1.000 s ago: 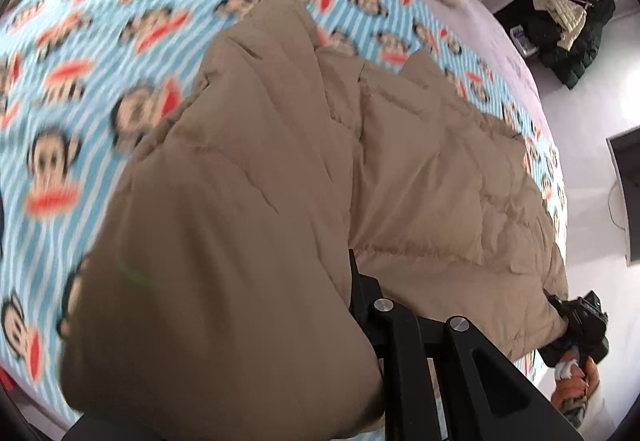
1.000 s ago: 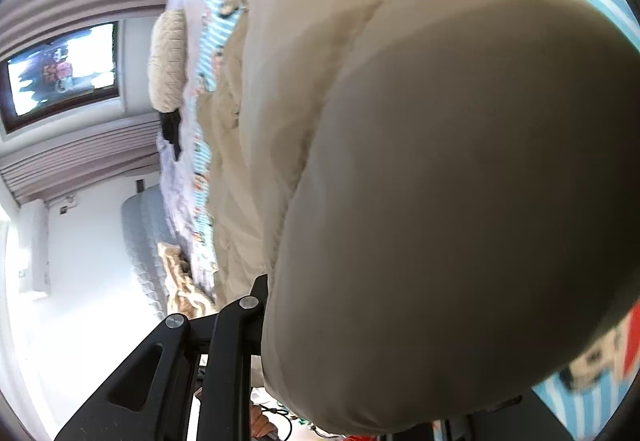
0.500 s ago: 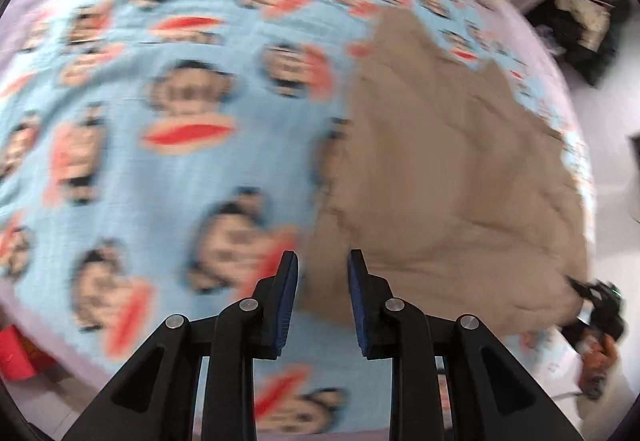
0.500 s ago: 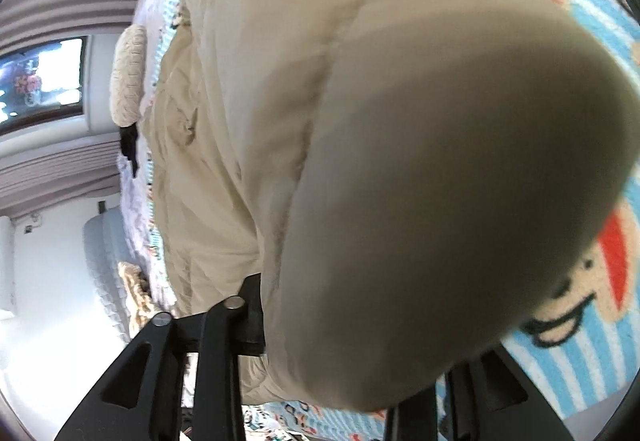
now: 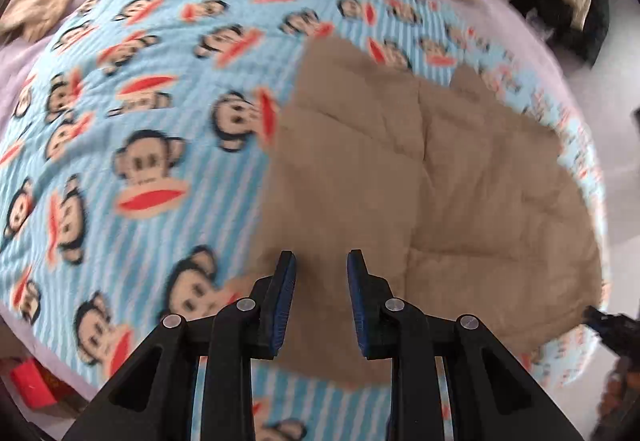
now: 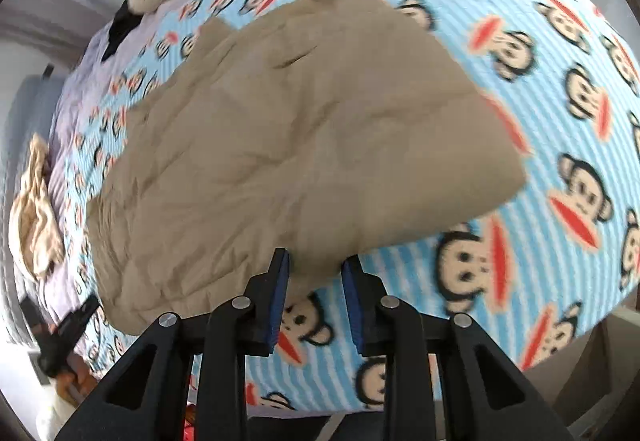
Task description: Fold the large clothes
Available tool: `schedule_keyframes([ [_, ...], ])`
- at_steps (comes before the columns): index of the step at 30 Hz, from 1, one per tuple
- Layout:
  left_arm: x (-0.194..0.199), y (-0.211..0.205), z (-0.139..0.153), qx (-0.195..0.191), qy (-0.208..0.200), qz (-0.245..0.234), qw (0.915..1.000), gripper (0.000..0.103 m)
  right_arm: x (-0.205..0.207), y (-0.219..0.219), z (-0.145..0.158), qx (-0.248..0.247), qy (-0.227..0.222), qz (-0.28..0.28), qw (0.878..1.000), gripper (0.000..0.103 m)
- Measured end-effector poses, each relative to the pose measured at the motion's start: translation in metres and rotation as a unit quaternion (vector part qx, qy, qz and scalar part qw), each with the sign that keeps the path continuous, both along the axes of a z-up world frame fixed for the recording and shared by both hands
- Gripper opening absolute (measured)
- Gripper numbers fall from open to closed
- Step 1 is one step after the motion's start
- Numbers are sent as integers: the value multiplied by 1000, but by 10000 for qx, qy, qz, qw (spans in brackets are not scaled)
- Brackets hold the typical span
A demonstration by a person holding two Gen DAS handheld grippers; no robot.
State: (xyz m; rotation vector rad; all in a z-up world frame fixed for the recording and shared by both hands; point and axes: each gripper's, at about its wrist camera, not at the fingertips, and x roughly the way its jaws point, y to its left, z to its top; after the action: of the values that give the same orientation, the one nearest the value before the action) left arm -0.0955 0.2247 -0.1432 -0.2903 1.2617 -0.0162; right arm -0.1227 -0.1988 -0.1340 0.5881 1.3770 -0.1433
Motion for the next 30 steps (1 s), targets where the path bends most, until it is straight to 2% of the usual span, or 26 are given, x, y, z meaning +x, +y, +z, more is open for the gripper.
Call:
schedule_keyframes([
  [1,6,-9,-12,375,114,-29,9992,28,-3,-18,-6,-51,75,28,10000,30],
  [2,10,-12,-22,484,191,-25,9986,28,-8,-24,-14,-168,174,29,9997,30],
  [5,11,-6,-37,343,323,6,9989,28,-15,-28,-30,-195,553,-295,9978,30],
  [8,14,-3,-35,388,322,-148,9986,28,-46,-65,-34,-545,1007,-830,9900,30],
  [9,14,-2,-33,364,333,-192,9986,28,-52,-74,-30,-681,1060,-1002,9870,30],
  [11,16,2,-31,330,357,-220,9986,28,-56,-80,-12,-784,806,-1084,9877,30],
  [13,16,5,-28,317,350,-237,9986,28,-46,-73,8,-812,380,-855,9923,30],
  [15,14,8,-26,321,363,-251,9985,28,-24,-50,23,-763,-66,-333,9965,30],
  [18,15,10,-30,427,354,-249,9981,28,15,0,17,-679,-286,496,9960,30],
  [21,19,11,-39,499,332,-231,9979,28,46,40,-19,-698,-146,1095,9914,30],
  [23,24,12,-46,517,329,-268,9978,28,51,49,-46,-853,120,1197,9891,29],
  [25,26,15,-46,547,327,-254,9976,28,56,50,-61,-914,205,1175,9886,29],
  [28,26,37,-45,721,409,-81,9965,28,58,47,-64,-918,236,1186,9884,29],
  [30,25,52,-42,429,438,32,9981,28,61,48,-62,-945,255,1256,9872,29],
])
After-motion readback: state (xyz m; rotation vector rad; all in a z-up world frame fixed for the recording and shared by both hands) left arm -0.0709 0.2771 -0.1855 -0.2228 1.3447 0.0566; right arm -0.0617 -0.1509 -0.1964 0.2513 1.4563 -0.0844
